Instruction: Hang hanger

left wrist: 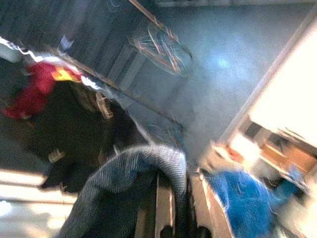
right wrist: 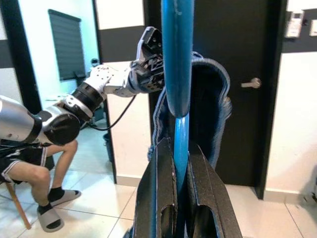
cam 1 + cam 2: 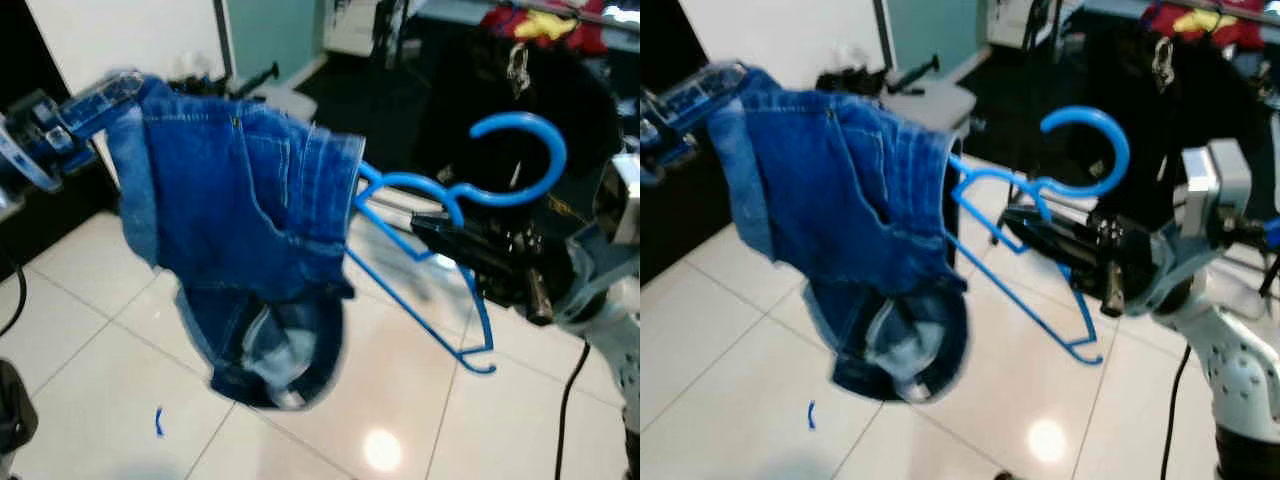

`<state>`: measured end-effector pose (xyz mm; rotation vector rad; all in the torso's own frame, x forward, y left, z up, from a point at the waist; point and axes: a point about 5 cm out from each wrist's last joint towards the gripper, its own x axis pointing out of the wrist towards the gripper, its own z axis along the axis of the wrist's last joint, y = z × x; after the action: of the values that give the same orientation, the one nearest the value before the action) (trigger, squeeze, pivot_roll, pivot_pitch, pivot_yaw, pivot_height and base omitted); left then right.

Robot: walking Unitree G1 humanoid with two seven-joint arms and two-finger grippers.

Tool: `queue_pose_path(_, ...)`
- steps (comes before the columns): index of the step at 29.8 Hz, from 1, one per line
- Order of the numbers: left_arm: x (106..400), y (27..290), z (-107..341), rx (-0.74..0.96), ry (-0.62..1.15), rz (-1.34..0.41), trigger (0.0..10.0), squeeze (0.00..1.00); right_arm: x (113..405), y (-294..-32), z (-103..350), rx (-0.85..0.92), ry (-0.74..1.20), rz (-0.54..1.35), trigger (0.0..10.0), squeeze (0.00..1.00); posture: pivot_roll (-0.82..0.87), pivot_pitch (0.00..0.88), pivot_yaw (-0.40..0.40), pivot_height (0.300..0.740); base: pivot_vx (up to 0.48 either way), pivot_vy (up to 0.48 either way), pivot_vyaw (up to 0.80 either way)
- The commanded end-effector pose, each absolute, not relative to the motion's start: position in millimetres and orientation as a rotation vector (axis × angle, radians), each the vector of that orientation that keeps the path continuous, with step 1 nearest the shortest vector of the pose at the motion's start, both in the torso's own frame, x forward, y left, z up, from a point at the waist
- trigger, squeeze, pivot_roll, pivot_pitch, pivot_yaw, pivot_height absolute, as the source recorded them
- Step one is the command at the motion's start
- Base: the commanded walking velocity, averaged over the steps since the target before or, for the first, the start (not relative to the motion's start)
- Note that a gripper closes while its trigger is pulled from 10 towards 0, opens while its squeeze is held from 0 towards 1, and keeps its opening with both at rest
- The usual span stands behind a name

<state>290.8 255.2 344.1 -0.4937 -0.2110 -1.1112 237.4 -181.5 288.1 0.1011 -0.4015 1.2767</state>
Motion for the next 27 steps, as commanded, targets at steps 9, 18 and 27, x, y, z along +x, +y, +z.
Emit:
queue_pose_path(9,278,233,336,-0.436,-0.197,-1.279,10.0,0.0,236,-178,291,0.119,-0.427,1.317,10.0,0.0,0.1,0.133,0.01,0.74,0.0,0.0,0.0)
queue_pose_path(18,274,236,339,-0.404,-0.217,-1.241,10.0,1.0,235,-178,291,0.121,-0.424,1.319,10.0,0.0,0.1,0.137,0.013,0.74,0.0,0.0,0.0)
queue_pose_path(27,263,259,343,-0.287,-0.185,-1.19,10.0,1.0,235,-180,291,0.121,-0.423,1.316,10.0,0.0,0.11,0.14,0.013,0.74,0.0,0.0,0.0)
